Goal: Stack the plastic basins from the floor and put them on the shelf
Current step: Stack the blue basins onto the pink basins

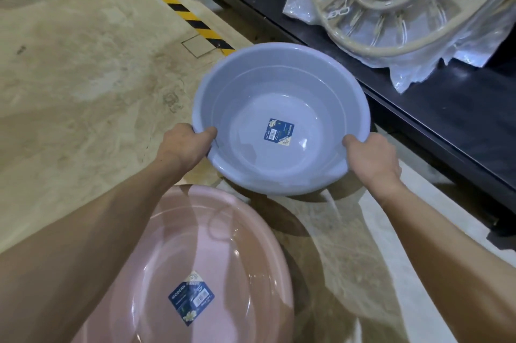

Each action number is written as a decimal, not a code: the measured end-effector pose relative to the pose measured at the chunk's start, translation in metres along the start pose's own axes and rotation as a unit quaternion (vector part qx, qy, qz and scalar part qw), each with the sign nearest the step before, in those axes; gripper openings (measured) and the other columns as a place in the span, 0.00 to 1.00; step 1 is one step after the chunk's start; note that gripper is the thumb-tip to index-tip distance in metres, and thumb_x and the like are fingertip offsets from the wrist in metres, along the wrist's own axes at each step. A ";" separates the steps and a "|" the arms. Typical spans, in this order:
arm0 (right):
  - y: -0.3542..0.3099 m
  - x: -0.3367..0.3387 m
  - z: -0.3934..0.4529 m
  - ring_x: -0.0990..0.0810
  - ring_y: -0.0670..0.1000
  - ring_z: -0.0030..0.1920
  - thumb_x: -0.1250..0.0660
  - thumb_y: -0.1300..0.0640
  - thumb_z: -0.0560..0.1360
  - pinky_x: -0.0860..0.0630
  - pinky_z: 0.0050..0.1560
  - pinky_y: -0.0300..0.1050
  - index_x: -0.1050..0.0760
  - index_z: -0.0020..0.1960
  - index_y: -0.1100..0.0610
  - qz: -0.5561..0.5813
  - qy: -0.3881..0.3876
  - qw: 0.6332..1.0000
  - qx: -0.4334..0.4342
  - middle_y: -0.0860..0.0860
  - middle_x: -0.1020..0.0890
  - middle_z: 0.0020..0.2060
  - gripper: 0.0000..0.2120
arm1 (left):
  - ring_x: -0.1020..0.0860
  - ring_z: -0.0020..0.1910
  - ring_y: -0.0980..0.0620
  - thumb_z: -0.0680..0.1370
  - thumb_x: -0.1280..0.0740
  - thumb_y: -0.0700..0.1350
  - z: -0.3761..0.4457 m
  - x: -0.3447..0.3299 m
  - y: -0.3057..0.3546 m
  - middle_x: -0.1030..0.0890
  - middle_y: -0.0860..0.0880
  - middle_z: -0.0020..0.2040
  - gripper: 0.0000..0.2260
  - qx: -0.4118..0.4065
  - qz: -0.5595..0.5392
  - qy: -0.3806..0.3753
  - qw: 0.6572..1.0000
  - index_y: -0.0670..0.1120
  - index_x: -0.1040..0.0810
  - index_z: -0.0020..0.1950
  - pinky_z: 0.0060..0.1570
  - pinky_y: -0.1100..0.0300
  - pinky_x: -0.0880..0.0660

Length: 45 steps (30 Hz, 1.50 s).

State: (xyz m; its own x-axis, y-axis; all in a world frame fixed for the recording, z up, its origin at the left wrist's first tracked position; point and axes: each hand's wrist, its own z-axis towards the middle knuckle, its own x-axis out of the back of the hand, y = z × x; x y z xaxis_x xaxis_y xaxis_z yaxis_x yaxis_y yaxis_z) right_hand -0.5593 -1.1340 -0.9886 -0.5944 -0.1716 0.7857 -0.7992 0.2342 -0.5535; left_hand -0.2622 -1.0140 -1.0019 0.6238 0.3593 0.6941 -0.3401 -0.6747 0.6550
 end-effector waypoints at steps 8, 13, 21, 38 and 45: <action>-0.060 0.041 -0.038 0.21 0.63 0.50 0.39 0.46 0.73 0.25 0.54 0.54 0.22 0.54 0.57 0.016 0.022 0.998 0.056 0.57 0.18 0.53 0.18 | 0.25 0.29 0.47 0.66 0.36 0.59 -0.035 0.068 0.006 0.22 0.47 0.30 0.18 -0.014 -0.017 0.071 0.997 0.44 0.23 0.32 0.28 0.56 0.33; -0.092 0.049 -0.079 0.23 0.62 0.46 0.39 0.45 0.73 0.30 0.44 0.50 0.22 0.52 0.57 0.006 0.011 0.994 0.113 0.56 0.19 0.48 0.18 | 0.26 0.28 0.46 0.66 0.37 0.59 -0.076 0.127 -0.009 0.23 0.47 0.29 0.18 -0.008 -0.032 0.111 0.993 0.44 0.24 0.31 0.28 0.56 0.34; -0.104 0.034 -0.170 0.22 0.63 0.47 0.38 0.45 0.74 0.26 0.48 0.52 0.23 0.50 0.55 -0.008 -0.039 0.983 0.180 0.57 0.20 0.47 0.14 | 0.27 0.26 0.45 0.65 0.36 0.59 -0.180 0.194 -0.075 0.24 0.47 0.27 0.18 0.042 -0.037 0.155 0.986 0.44 0.24 0.29 0.29 0.56 0.33; 0.000 0.007 -0.236 0.23 0.62 0.43 0.42 0.43 0.70 0.31 0.47 0.52 0.25 0.44 0.53 -0.080 -0.057 0.974 0.203 0.52 0.21 0.40 0.15 | 0.24 0.31 0.45 0.69 0.38 0.63 -0.299 0.142 -0.168 0.22 0.47 0.33 0.22 0.157 0.014 0.086 0.984 0.43 0.23 0.34 0.32 0.56 0.32; 0.036 -0.014 -0.243 0.23 0.62 0.43 0.40 0.42 0.70 0.31 0.46 0.52 0.24 0.44 0.52 -0.132 -0.096 0.970 0.182 0.53 0.20 0.42 0.15 | 0.23 0.32 0.44 0.71 0.38 0.62 -0.318 0.119 -0.196 0.21 0.46 0.34 0.22 0.194 0.048 0.064 0.978 0.43 0.24 0.34 0.32 0.56 0.32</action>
State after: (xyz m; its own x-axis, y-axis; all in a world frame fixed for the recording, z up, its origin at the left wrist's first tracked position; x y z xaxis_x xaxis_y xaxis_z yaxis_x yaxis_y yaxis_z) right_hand -0.5587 -0.8909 -0.9524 -0.3423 -0.3625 0.8668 -0.8835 -0.1896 -0.4282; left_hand -0.3458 -0.6340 -0.9527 0.5006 0.3426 0.7950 -0.0848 -0.8946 0.4388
